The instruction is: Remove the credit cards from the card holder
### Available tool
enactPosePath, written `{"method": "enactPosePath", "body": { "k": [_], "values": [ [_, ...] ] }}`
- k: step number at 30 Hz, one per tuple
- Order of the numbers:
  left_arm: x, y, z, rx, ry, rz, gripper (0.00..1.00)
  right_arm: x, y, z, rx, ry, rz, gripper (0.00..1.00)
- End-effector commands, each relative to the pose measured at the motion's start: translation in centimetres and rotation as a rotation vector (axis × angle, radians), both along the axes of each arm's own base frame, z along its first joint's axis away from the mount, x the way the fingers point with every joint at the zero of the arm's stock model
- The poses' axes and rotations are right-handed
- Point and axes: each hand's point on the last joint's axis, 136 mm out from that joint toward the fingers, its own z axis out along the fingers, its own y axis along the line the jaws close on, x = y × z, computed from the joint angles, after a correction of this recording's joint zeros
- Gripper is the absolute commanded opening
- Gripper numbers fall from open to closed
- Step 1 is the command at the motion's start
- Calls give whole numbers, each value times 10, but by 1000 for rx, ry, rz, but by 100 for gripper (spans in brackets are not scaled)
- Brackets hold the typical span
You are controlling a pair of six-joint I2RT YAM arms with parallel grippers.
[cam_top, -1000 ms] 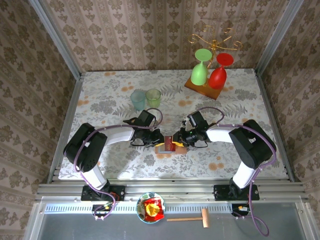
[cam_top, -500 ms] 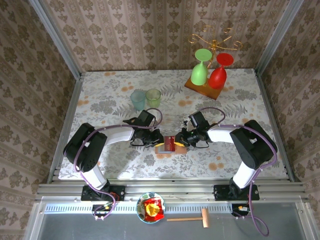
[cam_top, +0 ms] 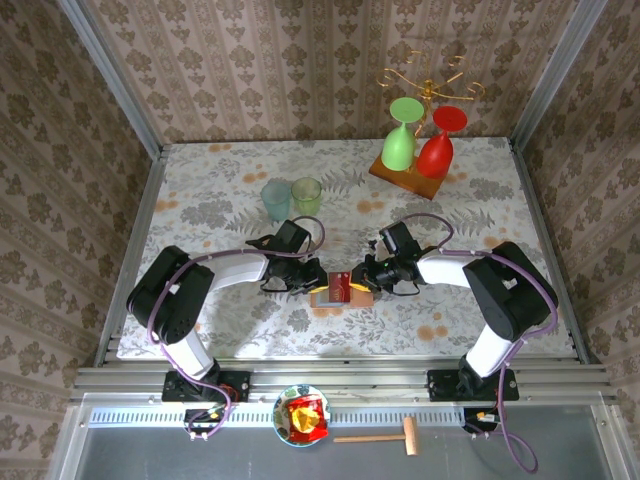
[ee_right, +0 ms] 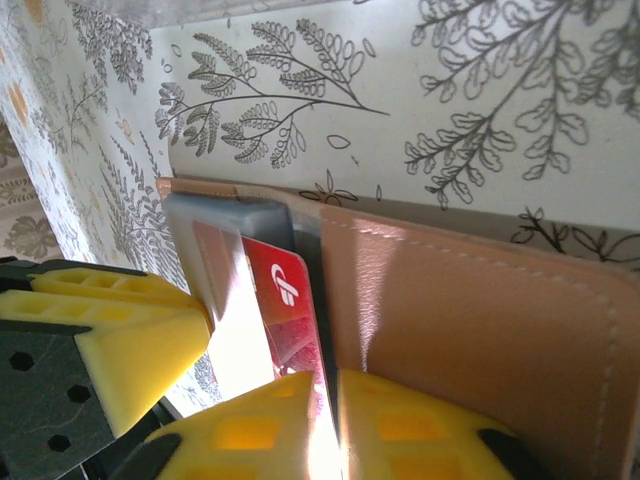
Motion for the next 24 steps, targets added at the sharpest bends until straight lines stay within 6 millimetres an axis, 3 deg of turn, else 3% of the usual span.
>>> {"method": "enactPosePath", "body": {
  "k": [1, 12, 24],
  "values": [
    [-6, 13, -10, 51, 18, 0, 14, -3, -1, 2, 8, 0, 15, 20],
    [-7, 13, -11, 52, 24, 1, 14, -5, 10, -4, 70, 42, 38, 20],
    [-7, 14, -11, 52, 23, 4, 14, -6, 5, -3, 40, 31, 38, 9]
  ]
}}
